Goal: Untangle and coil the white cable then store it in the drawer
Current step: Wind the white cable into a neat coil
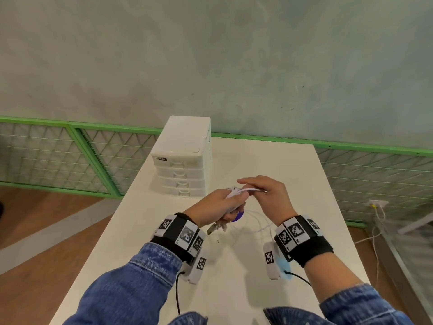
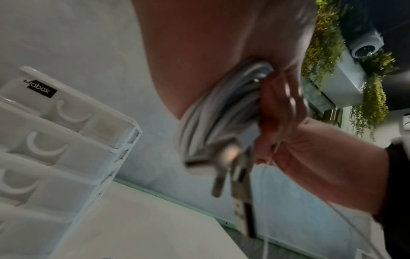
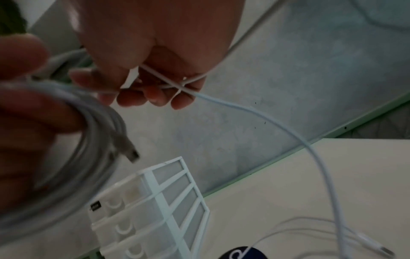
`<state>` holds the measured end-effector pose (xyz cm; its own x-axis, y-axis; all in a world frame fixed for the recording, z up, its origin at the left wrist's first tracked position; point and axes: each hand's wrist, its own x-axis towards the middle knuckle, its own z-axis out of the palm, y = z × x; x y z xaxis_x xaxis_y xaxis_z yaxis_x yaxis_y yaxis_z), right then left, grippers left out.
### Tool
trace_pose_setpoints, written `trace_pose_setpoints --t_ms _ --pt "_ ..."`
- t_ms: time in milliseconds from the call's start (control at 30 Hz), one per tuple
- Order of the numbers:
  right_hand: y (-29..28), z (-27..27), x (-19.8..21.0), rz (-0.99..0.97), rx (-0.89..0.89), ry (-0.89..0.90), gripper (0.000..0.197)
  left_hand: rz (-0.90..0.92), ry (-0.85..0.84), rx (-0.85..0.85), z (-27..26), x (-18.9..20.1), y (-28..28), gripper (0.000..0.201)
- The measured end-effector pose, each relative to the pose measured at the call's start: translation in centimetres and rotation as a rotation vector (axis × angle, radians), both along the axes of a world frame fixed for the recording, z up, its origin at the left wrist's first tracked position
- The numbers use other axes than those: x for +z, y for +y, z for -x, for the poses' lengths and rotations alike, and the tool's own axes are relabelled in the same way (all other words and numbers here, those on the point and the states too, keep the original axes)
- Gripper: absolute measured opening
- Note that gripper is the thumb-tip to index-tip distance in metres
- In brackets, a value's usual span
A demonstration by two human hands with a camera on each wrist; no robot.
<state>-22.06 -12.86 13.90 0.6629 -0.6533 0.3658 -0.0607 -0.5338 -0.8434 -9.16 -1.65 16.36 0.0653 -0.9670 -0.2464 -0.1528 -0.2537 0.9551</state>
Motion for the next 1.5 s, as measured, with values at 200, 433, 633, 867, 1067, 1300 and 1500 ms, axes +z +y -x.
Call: trace_pose_setpoints --t_ms 200,433,633,867,1067,1300,1500 --pt "0.1 0.1 -0.6 -0.087 -0.027 0.025 0.018 -0.024 0.223 -0.037 -0.2 1.2 0.3 0.052" --pt "0.1 1.4 -2.9 -0.144 -0.123 0.134 0.019 0.156 0.726 -0.063 -1.9 3.2 0.3 0.051" --pt "0.9 0.5 -3.2 -0.099 -0.118 0.120 0.006 0.389 1.034 -0.021 -1.1 5.2 0.1 0.049" --pt "1.5 -0.1 -1.9 -0.088 -0.250 -0.132 0.022 0.570 1.134 0.198 -3.1 5.8 0.1 0.052" --pt "1.7 -0.9 -2.8 -0.014 -0.074 0.171 0.015 0.605 1.112 0.283 -2.6 5.8 0.0 0.049" --pt "3.6 -1.3 -3.7 -0.059 0.106 0.339 0.026 0.625 0.898 0.705 -3.1 5.2 -0.9 0.041" --pt "3.9 -1.3 -2.3 -0.027 0.162 0.329 0.024 0.594 0.259 0.838 -3.4 3.6 -0.9 0.024"
